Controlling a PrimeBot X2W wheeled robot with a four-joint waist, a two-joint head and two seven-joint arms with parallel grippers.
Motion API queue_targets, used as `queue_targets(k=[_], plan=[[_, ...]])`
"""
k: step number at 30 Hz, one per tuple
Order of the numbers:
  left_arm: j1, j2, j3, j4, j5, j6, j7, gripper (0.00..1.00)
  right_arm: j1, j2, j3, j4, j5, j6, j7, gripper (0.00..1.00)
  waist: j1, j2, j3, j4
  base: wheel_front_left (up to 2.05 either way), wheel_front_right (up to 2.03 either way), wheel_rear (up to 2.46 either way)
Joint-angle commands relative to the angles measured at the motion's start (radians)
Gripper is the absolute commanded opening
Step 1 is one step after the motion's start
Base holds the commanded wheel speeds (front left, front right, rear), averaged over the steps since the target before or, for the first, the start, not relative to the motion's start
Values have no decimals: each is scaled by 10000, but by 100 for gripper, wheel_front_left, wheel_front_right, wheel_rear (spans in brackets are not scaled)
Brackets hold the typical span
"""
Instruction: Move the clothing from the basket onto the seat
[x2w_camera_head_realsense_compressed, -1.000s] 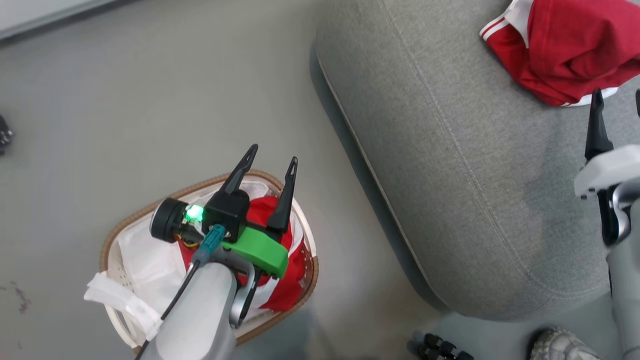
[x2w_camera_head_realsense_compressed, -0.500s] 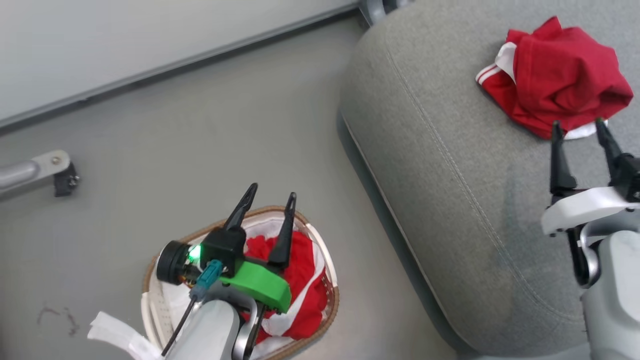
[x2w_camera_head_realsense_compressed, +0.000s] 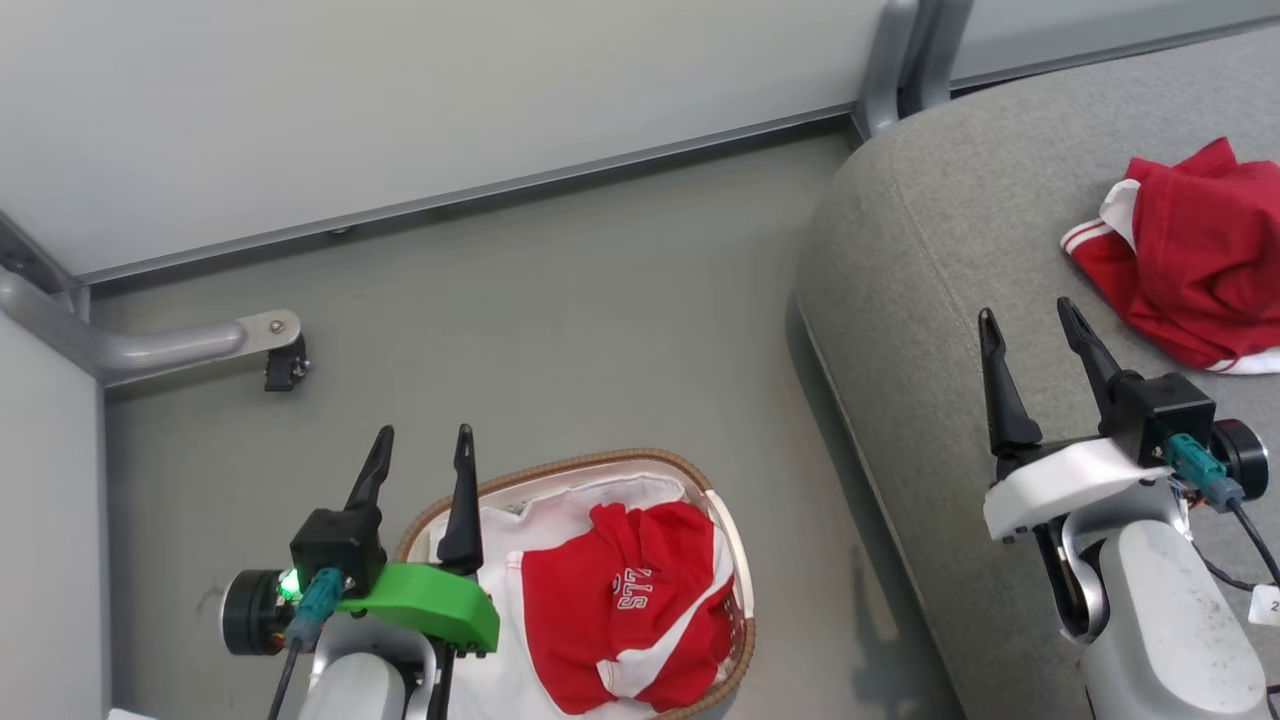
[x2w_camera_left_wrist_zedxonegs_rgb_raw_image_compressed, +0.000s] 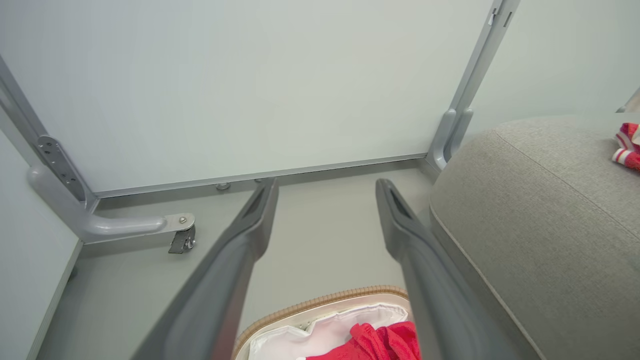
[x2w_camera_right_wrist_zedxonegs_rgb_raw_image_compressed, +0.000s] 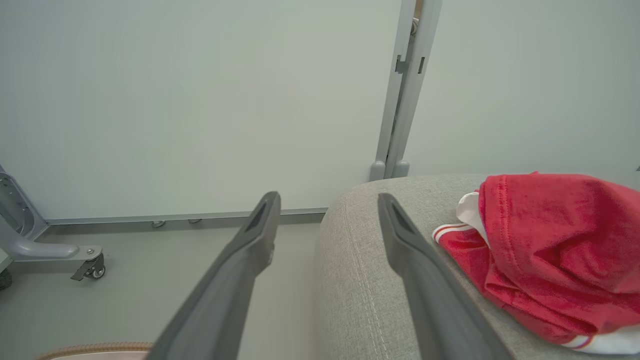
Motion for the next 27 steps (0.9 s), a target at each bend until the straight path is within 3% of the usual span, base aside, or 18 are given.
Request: queue_targets(k=[1, 13, 27], plan=[[245, 40, 150, 16, -8, 42, 5, 100, 262, -17, -10, 7, 3, -14, -1, 100, 0, 0, -508, 560, 0, 0, 0], [1368, 37, 925, 267, 70, 35, 5, 100, 1373, 156, 173, 452, -134, -14, -1, 100, 0, 0, -1409, 1020, 0, 0, 0], [1802, 39, 875, 494, -155, 65, 5, 100, 1788, 227, 298, 522, -92, -14, -1, 100, 0, 0, -1425, 1029, 0, 0, 0]])
